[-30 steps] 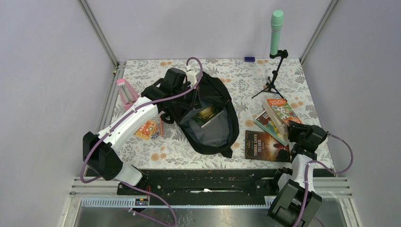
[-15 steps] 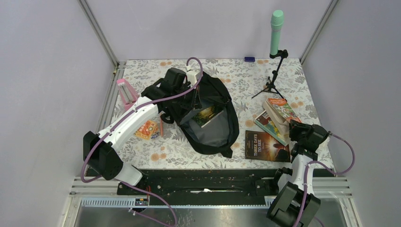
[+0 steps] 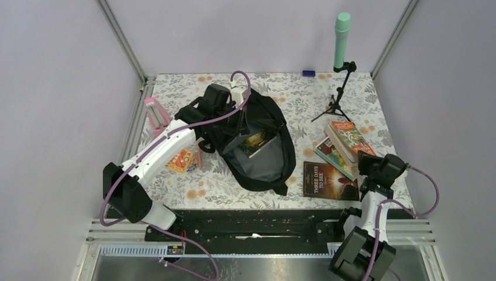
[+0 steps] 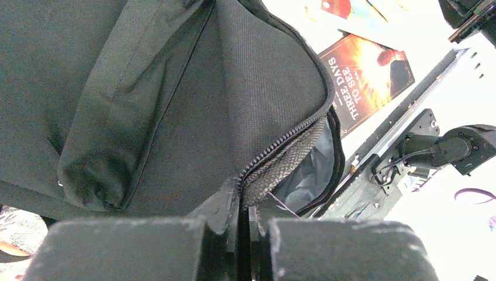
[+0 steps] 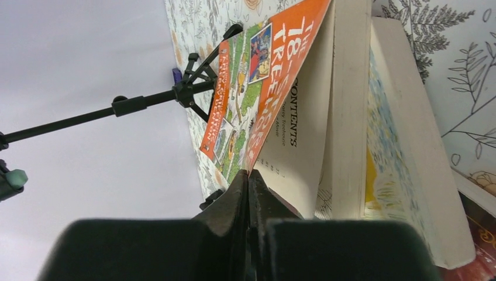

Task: Pack the student bag
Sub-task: Pick up the book from the center of the board.

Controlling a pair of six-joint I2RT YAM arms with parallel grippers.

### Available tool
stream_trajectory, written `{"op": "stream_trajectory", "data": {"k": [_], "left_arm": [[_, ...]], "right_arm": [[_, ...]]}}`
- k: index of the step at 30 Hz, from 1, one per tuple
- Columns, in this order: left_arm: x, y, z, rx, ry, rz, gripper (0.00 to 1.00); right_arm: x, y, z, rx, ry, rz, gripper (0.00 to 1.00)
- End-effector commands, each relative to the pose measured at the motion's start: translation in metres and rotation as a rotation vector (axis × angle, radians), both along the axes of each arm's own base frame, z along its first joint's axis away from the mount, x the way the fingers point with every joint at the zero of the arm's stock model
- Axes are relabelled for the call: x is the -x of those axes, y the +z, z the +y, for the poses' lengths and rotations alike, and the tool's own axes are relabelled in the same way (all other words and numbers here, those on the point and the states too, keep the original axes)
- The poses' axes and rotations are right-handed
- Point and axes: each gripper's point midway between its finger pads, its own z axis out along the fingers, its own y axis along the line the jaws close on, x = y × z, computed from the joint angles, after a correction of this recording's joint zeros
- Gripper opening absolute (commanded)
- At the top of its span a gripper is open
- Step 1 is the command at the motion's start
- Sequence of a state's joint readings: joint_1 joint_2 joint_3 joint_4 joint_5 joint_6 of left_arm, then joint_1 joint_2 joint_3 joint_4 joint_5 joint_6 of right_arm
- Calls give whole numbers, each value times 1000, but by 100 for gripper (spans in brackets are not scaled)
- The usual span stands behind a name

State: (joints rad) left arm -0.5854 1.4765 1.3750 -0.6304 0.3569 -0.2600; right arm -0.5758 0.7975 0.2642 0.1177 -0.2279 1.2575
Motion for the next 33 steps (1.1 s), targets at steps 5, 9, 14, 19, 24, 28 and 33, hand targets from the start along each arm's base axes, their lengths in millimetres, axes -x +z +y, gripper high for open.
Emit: {"op": "stream_trajectory", "data": {"k": [5, 9, 14, 19, 24, 28, 33], "left_arm": [[-7, 37, -7, 81, -12, -76, 0], [-7, 40, -6, 80, -7, -87, 16], [-9, 41, -5, 85, 3, -107, 59], [-6, 55, -8, 151, -5, -152, 79], [18, 92, -26, 371, -137, -257, 83], [31, 119, -30, 468, -206, -426, 83], [41, 155, -48, 529, -279, -632, 84]], "right_arm": [[5, 49, -1, 148, 45, -21, 0], [9, 75, 6, 193, 74, -60, 0], [14, 90, 23, 181, 138, -106, 0], [19, 116, 37, 221, 198, -154, 0], [21, 157, 53, 247, 264, -238, 0], [22, 184, 64, 273, 312, -274, 0], [16, 210, 82, 291, 405, -290, 0]]}}
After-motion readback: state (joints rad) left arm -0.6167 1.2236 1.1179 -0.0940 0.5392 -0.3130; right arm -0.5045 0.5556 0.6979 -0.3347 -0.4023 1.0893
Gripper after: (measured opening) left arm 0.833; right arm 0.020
